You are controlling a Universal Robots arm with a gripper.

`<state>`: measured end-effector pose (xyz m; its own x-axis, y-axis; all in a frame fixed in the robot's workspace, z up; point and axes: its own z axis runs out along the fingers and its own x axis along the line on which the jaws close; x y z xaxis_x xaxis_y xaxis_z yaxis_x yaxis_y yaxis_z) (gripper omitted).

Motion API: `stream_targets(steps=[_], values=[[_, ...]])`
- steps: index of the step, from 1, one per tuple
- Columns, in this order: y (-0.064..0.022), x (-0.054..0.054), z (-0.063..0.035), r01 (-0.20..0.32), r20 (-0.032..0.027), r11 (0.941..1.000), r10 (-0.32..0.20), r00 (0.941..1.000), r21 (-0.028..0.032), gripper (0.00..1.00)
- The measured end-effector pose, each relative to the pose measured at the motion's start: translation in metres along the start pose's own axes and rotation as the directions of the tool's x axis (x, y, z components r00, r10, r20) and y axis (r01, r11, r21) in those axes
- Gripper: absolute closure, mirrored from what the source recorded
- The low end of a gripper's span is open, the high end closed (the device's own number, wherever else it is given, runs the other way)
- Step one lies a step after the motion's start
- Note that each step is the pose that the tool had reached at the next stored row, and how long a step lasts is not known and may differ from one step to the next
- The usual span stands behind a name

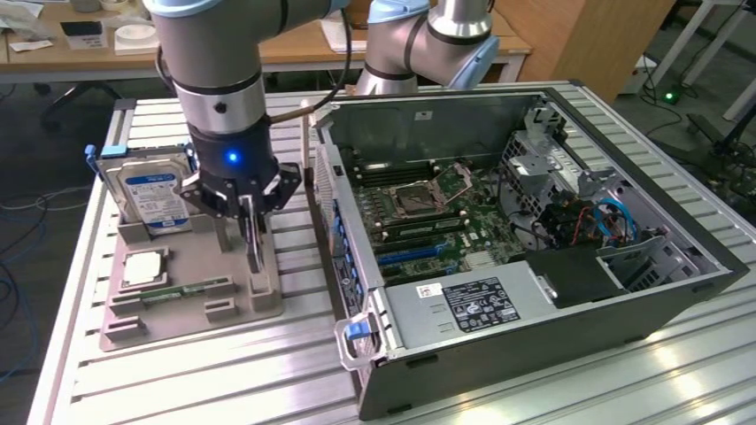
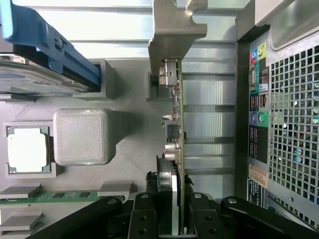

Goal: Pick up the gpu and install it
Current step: 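Pick up the gpu and move the gpu toward the slot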

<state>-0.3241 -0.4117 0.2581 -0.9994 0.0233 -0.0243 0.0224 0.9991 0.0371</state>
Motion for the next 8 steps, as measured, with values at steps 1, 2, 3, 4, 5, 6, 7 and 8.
stream_targets(steps=[1, 2, 3, 4, 5, 6, 7, 8], values=[[0.0, 0.0, -0.0013, 0.0, 0.0, 1.0, 0.0, 1.0, -0.0001, 0.72], [0.0001, -0.0001, -0.0025, 0.0, -0.0001, 1.0, 0.0, 1.0, -0.0002, 0.72], [0.0001, -0.0001, -0.0036, 0.0, -0.0001, 1.0, 0.0, 1.0, -0.0004, 0.72], [0.0002, -0.0001, -0.0045, 0.0, 0.0, 1.0, 0.0, 1.0, -0.0006, 0.72], [0.0002, -0.0001, -0.0055, 0.0, 0.0, 1.0, 0.0, 1.0, -0.0006, 0.72], [0.0002, -0.0002, -0.0064, 0.0, 0.0, 1.0, 0.0, 1.0, -0.0007, 0.72], [0.0003, -0.0002, -0.0073, 0.0, 0.0, 1.0, 0.0, 1.0, -0.0009, 0.72], [0.0003, -0.0002, -0.0084, 0.0, 0.0, 1.0, 0.0, 1.0, -0.001, 0.72]])
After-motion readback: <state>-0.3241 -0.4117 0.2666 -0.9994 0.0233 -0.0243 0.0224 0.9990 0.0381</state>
